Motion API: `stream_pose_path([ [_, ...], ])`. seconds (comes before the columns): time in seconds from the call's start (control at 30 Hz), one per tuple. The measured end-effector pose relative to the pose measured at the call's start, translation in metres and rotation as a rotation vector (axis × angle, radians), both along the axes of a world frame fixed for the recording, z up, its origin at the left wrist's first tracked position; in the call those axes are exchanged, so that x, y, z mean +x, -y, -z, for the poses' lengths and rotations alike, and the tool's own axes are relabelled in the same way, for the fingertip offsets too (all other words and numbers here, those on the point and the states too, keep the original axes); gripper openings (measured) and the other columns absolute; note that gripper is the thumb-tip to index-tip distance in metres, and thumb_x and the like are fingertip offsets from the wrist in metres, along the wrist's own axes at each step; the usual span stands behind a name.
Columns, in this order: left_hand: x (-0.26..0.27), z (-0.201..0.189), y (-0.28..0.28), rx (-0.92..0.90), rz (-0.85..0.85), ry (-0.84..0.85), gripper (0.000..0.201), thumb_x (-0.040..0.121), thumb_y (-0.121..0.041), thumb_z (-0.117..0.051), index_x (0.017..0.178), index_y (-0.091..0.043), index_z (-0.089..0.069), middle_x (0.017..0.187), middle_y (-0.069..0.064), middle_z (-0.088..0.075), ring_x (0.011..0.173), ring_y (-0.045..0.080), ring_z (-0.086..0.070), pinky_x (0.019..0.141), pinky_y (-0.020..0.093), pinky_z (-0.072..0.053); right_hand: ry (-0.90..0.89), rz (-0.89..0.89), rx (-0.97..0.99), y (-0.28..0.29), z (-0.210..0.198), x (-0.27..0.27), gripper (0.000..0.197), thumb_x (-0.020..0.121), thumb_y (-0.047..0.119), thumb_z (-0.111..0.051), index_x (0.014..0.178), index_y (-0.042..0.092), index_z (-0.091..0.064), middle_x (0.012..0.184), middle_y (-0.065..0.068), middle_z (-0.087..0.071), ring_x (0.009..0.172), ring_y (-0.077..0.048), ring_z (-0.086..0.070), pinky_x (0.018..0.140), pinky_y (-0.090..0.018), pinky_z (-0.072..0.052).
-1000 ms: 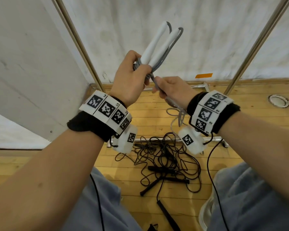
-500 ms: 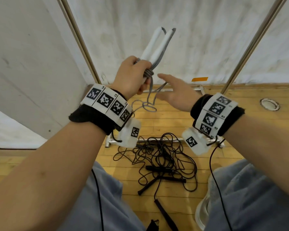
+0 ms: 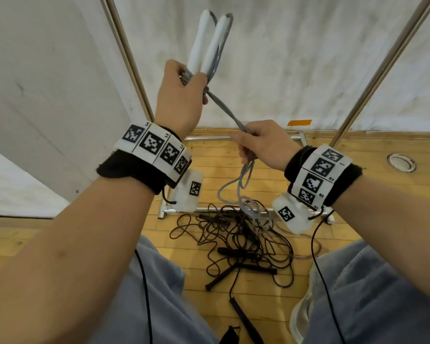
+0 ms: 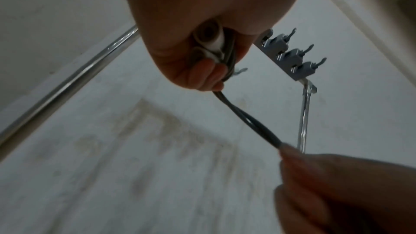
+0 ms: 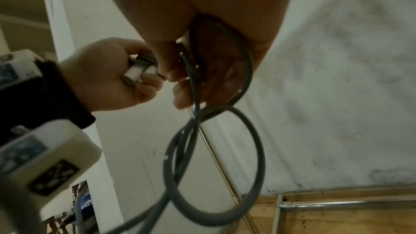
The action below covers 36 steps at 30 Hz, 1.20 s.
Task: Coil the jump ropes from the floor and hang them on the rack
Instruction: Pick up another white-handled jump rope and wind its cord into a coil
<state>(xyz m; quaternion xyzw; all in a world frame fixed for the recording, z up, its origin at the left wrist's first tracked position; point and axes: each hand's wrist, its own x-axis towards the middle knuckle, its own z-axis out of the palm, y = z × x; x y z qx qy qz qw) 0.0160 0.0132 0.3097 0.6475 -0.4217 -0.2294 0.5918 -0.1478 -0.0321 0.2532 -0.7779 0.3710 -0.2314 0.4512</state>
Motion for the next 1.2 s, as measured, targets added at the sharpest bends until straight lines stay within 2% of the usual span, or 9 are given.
stream_pose_path([
  [0.1, 0.016, 0.012, 0.003, 0.135, 0.021, 0.284, 0.017, 0.094, -0.027, -0.050, 0.104, -0.018, -0.039, 0.090, 0.007, -0.063, 0.064, 0.019, -0.059, 0.056, 0.036, -0.047, -0.035, 0.067, -0.110, 0.002, 0.000, 0.000, 0.037, 0.095, 0.034, -0.050, 0.061, 0.020, -0.053, 0.051, 0.006, -0.043, 0.039, -0.005, -0.037, 0.047, -0.021, -0.035],
  [0.17, 0.024, 0.022, 0.004, 0.244, 0.073, 0.458, 0.025, 0.095, -0.030, -0.048, 0.115, -0.020, -0.037, 0.089, 0.004, -0.062, 0.066, 0.021, -0.058, 0.057, 0.033, -0.048, -0.054, 0.093, -0.173, 0.005, -0.005, -0.002, 0.038, 0.096, 0.033, -0.049, 0.060, 0.022, -0.054, 0.048, 0.006, -0.035, 0.036, -0.003, -0.031, 0.042, -0.016, -0.027],
  [0.33, 0.027, 0.044, 0.005, 0.364, 0.126, 0.741, 0.023, 0.096, -0.033, -0.048, 0.105, -0.021, -0.032, 0.073, -0.004, -0.049, 0.059, 0.017, -0.051, 0.048, 0.027, -0.032, -0.162, 0.004, -0.278, 0.002, -0.015, -0.003, 0.041, 0.097, 0.032, -0.046, 0.062, 0.013, -0.050, 0.048, 0.006, -0.032, 0.038, -0.005, -0.034, 0.042, -0.015, -0.026],
  [0.43, 0.021, 0.054, 0.008, 0.510, 0.159, 0.839, 0.025, 0.096, -0.034, -0.050, 0.109, -0.019, -0.033, 0.080, 0.000, -0.050, 0.066, 0.023, -0.053, 0.059, 0.030, -0.037, -0.261, -0.076, -0.391, -0.002, -0.017, -0.003, 0.035, 0.096, 0.027, -0.048, 0.075, 0.003, -0.060, 0.053, 0.004, -0.040, 0.049, -0.008, -0.038, 0.049, -0.014, -0.029],
  [0.5, 0.017, 0.060, 0.009, 0.575, 0.243, 0.876, 0.025, 0.096, -0.031, -0.051, 0.107, -0.019, -0.033, 0.088, 0.004, -0.053, 0.073, 0.026, -0.055, 0.063, 0.034, -0.041, -0.295, -0.086, -0.453, 0.002, -0.020, -0.008, 0.033, 0.096, 0.026, -0.049, 0.080, 0.001, -0.064, 0.055, 0.004, -0.043, 0.052, -0.009, -0.039, 0.051, -0.014, -0.030],
  [0.7, 0.000, 0.063, 0.008, 0.610, 0.474, 0.985, 0.020, 0.092, -0.032, -0.054, 0.099, -0.025, -0.037, 0.085, 0.001, -0.057, 0.071, 0.020, -0.055, 0.059, 0.032, -0.041, -0.300, -0.002, -0.566, 0.020, -0.021, -0.024, 0.034, 0.097, 0.031, -0.046, 0.084, 0.006, -0.065, 0.064, -0.001, -0.052, 0.067, -0.023, -0.049, 0.060, -0.032, -0.030],
  [0.87, -0.018, 0.064, 0.006, 0.508, 0.501, 1.097, 0.035, 0.082, -0.058, -0.060, 0.081, -0.028, -0.042, 0.070, -0.008, -0.052, 0.061, 0.008, -0.049, 0.049, 0.027, -0.029, -0.300, 0.045, -0.600, 0.027, -0.022, -0.028, 0.031, 0.095, 0.038, -0.048, 0.075, 0.018, -0.060, 0.066, 0.004, -0.052, 0.071, -0.019, -0.049, 0.064, -0.031, -0.034],
  [0.93, -0.022, 0.066, 0.006, 0.493, 0.485, 1.078, 0.030, 0.084, -0.054, -0.060, 0.085, -0.027, -0.049, 0.069, -0.009, -0.052, 0.060, 0.006, -0.048, 0.048, 0.026, -0.029, -0.319, 0.079, -0.618, 0.030, -0.023, -0.029, 0.035, 0.092, 0.042, -0.051, 0.078, 0.014, -0.066, 0.072, -0.001, -0.056, 0.073, -0.020, -0.051, 0.066, -0.035, -0.040],
  [1.2, -0.027, 0.060, 0.001, 0.433, 0.513, 1.015, 0.023, 0.083, -0.041, -0.057, 0.084, -0.018, -0.063, 0.066, -0.001, -0.058, 0.059, 0.012, -0.051, 0.051, 0.027, -0.039, -0.409, 0.185, -0.553, 0.049, -0.024, -0.040, 0.048, 0.080, 0.058, -0.060, 0.059, 0.015, -0.058, 0.057, 0.000, -0.050, 0.055, -0.017, -0.046, 0.049, -0.028, -0.030],
])
